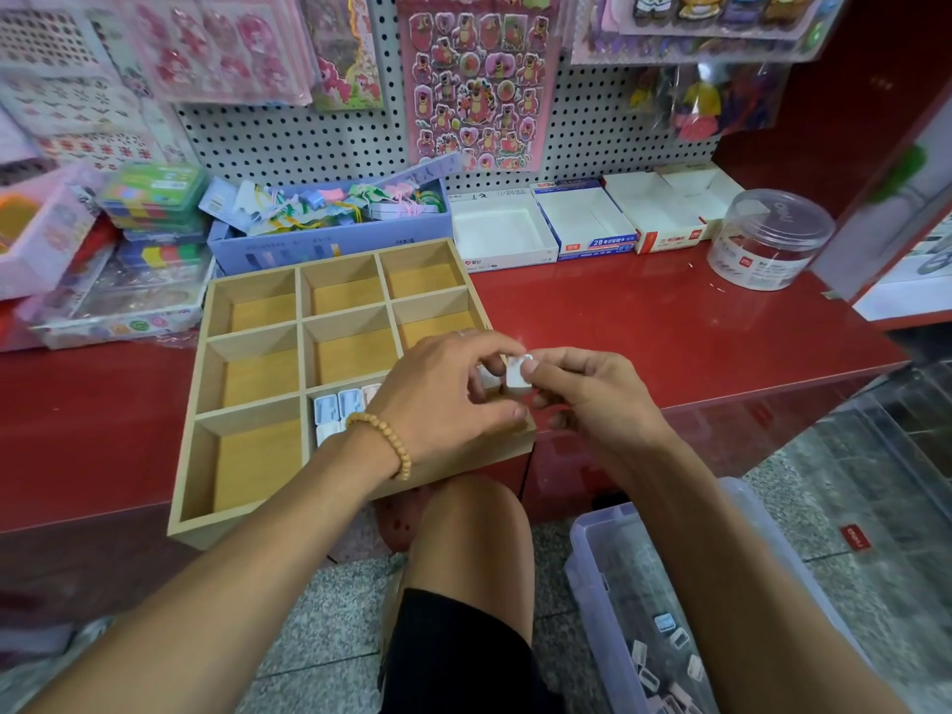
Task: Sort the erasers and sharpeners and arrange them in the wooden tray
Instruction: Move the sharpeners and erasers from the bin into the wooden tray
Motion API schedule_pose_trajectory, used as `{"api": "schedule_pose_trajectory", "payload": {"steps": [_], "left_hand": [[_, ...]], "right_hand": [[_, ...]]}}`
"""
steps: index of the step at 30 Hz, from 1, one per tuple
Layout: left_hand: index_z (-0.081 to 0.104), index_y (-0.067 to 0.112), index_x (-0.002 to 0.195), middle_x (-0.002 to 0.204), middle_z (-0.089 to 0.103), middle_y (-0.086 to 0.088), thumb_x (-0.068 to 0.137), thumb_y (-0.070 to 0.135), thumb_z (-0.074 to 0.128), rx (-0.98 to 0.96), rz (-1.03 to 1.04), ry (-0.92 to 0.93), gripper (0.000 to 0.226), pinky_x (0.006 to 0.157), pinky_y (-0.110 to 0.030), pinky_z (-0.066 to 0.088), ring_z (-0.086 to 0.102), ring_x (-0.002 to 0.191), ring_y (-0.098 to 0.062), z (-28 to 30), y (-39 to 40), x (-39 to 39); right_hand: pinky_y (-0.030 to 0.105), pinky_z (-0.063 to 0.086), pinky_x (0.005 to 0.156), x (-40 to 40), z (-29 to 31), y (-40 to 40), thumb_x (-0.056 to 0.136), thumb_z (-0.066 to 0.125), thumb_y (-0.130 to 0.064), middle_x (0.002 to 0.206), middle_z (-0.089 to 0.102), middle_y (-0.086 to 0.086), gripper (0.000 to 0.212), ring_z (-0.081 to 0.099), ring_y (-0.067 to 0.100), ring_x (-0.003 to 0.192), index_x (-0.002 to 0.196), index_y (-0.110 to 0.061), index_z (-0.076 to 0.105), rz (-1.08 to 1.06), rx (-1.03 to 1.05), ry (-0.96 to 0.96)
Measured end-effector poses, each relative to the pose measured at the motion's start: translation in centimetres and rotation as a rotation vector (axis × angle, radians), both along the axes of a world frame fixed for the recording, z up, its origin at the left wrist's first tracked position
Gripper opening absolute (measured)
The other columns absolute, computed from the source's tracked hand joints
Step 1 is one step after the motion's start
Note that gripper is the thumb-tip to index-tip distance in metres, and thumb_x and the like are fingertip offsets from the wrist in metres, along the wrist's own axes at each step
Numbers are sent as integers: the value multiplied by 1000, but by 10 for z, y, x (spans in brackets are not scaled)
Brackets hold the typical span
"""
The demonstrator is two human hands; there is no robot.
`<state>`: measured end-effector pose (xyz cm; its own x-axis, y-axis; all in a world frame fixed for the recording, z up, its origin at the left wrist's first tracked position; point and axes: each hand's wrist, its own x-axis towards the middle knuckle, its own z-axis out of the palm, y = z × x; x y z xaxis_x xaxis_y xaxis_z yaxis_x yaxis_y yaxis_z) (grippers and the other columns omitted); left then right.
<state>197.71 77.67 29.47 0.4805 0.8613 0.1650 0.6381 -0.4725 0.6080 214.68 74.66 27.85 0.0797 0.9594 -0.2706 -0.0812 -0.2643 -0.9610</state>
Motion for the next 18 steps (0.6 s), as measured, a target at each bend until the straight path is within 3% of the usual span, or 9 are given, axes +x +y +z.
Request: {"api": "schedule_pose_trajectory", "payload": {"steps": [3, 7, 14, 18], "left_hand": [[69, 26, 94, 83, 65, 10, 73, 27, 81, 63, 42, -39, 24, 70, -37, 54, 62, 66, -6, -1, -1, 0], [63, 27, 103, 73, 63, 11, 69, 37, 77, 13, 38, -87, 37, 66, -33, 55, 63, 64, -6, 1, -5, -1], [68, 24, 92, 67, 63, 10, 68, 21, 78, 9, 116, -73, 26, 66, -38, 55, 63, 63, -7, 3, -1, -3], [67, 26, 93, 68, 63, 12, 70, 25, 79, 31, 136, 1, 26, 68, -38, 55, 62, 68, -9, 3, 0, -5]], "right_hand": [[22, 43, 54, -5, 2, 0, 92, 69, -11, 67, 60, 12, 10, 52, 13, 57, 94, -2, 74, 32, 5, 3], [21, 46, 55, -7, 6, -1, 92, 68, -8, 65, 66, 7, 7, 56, 11, 58, 92, -6, 75, 69, 23, -37], [22, 49, 51, -15, 12, -2, 88, 73, -8, 58, 66, 2, 7, 57, 9, 53, 88, -3, 68, 29, 60, -82], [25, 46, 50, -20, 12, 2, 90, 71, -6, 53, 63, 3, 8, 54, 10, 48, 85, -1, 67, 24, 68, -126]]}}
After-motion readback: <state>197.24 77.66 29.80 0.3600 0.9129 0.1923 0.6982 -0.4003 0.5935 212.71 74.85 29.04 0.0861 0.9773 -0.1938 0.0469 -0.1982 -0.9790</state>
